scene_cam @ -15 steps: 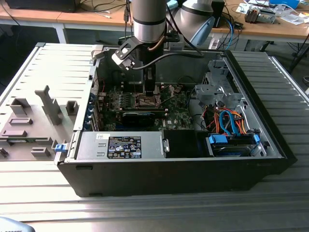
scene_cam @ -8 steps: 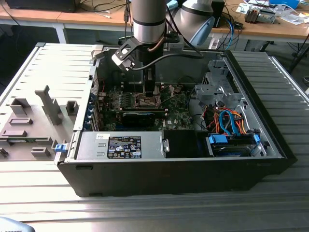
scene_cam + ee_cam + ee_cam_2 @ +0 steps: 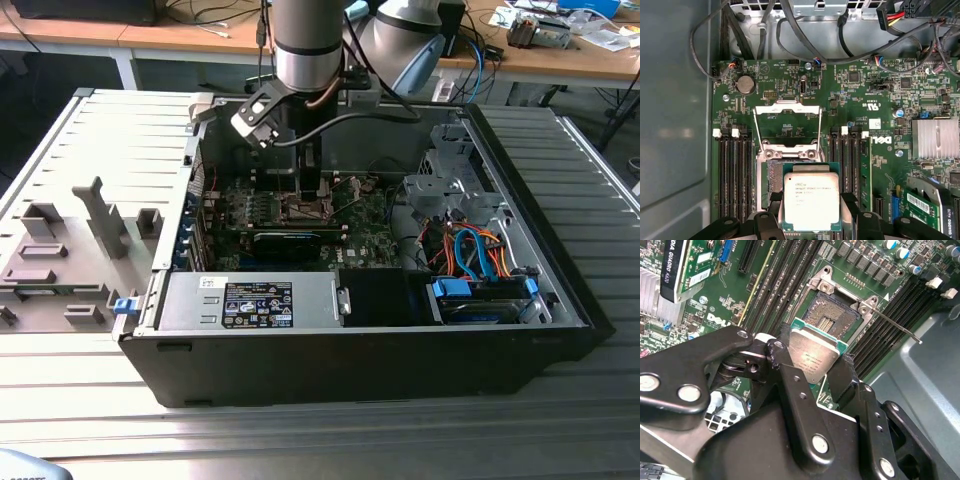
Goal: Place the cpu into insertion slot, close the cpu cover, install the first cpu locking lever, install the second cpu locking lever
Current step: 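Place the cpu into insertion slot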
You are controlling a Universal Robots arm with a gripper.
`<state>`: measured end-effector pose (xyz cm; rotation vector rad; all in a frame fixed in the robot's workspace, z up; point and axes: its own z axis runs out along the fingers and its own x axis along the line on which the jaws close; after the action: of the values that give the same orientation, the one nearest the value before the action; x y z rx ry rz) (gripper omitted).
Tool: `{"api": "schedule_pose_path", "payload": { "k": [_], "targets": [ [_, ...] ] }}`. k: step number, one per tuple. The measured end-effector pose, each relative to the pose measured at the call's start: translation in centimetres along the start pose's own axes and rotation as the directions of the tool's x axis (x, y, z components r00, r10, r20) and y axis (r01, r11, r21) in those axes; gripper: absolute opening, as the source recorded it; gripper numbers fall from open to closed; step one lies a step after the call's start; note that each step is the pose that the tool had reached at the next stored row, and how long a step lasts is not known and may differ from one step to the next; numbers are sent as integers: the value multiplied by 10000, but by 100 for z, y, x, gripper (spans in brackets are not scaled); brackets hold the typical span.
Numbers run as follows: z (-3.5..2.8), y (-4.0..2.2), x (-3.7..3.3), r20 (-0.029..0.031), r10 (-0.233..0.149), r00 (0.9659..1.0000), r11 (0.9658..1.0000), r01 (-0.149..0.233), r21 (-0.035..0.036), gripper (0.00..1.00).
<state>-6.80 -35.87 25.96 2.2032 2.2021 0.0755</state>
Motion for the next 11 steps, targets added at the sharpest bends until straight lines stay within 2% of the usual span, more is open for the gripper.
{"api": "schedule_pose_path", "payload": {
  "k": [11],
  "targets": [
    [36,-3,-1,0,0,10000,10000,0,0,54]
  ]
}}
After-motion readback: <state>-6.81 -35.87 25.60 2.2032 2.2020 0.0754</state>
